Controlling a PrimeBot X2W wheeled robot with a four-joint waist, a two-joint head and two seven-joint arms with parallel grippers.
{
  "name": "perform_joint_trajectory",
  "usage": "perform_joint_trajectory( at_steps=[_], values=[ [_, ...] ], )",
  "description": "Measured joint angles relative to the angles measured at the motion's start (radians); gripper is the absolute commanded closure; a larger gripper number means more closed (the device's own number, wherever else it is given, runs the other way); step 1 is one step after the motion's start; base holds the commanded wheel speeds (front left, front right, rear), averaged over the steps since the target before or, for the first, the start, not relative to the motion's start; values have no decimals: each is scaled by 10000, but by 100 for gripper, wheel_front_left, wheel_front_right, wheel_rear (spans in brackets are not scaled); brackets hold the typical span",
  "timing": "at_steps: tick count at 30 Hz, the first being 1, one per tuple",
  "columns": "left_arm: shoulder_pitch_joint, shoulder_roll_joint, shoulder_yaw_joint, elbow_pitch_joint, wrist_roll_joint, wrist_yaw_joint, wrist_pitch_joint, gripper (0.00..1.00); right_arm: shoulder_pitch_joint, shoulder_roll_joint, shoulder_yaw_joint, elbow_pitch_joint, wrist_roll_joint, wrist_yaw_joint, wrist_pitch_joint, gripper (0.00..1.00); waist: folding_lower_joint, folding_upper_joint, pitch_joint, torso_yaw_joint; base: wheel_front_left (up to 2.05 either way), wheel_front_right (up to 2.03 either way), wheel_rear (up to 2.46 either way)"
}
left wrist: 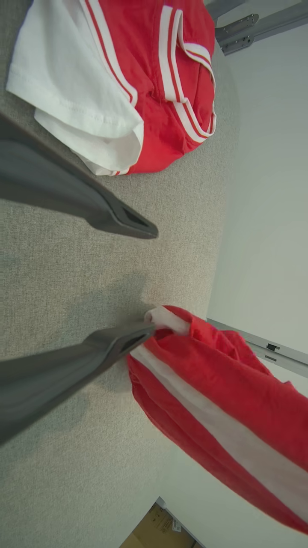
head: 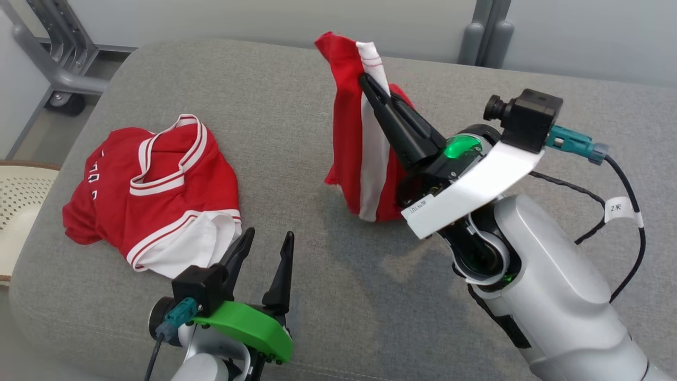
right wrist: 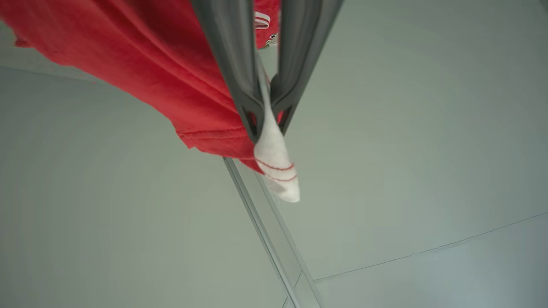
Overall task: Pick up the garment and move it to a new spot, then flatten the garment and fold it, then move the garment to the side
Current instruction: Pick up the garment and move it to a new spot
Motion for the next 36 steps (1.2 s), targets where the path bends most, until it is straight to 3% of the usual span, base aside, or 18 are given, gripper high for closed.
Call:
perform_joint_trajectory(
  at_steps=[4, 10, 13, 19, 29, 36],
  values=[
    [144, -86, 71, 19, -2, 2, -2, 0, -334, 8, 178, -384, 945, -527, 167, 100, 0, 0, -147, 148, 0, 0, 0],
    [232, -113, 303, 15, -2, 2, -88, 0, -804, 12, -765, -347, 2272, -2033, -29, 100, 0, 0, -283, 192, 0, 0, 0],
    [342, -111, 397, -4, 0, 2, -86, 0, -912, 6, -1360, 219, 2025, -2637, -54, 100, 0, 0, -301, 102, 0, 0, 0],
    [426, -119, 485, -67, 0, 2, -86, 0, -91, -77, -2048, 1465, 1415, -2638, 17, 100, 0, 0, -269, -154, 0, 0, 0],
    [652, -132, 259, -313, -2, 2, 249, 0, 1764, -1636, -3856, 3118, 905, -2610, -222, 100, 0, 0, -60, -971, 0, 0, 0],
    [661, -169, -161, -299, -180, -54, 637, 0, 2688, -1615, -5045, 4196, 857, -2562, -571, 100, 0, 0, 158, -1516, 0, 0, 0]
  ],
)
